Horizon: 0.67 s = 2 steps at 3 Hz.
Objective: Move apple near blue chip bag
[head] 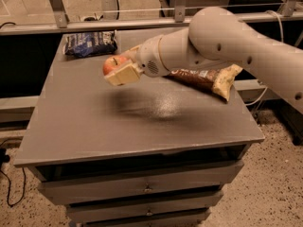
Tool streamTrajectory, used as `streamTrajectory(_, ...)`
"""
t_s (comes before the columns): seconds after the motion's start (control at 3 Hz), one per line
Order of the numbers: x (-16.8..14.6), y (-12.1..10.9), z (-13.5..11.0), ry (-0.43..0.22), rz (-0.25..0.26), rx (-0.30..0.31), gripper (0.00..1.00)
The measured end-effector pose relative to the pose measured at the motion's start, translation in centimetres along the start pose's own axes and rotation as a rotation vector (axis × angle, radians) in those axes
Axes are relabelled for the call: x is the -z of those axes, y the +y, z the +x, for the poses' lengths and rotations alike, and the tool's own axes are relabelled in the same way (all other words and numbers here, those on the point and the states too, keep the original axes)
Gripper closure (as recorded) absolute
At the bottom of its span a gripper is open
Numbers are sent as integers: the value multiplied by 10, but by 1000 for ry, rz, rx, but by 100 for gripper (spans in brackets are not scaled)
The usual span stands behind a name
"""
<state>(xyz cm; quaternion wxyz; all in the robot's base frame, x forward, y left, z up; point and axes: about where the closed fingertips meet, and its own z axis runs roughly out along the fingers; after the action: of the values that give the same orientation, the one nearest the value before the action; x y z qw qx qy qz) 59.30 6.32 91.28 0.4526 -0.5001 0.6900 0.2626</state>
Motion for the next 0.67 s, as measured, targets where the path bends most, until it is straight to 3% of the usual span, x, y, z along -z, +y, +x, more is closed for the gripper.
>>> streamTrajectory(0.67, -63, -80, -5, -49, 83, 18, 100)
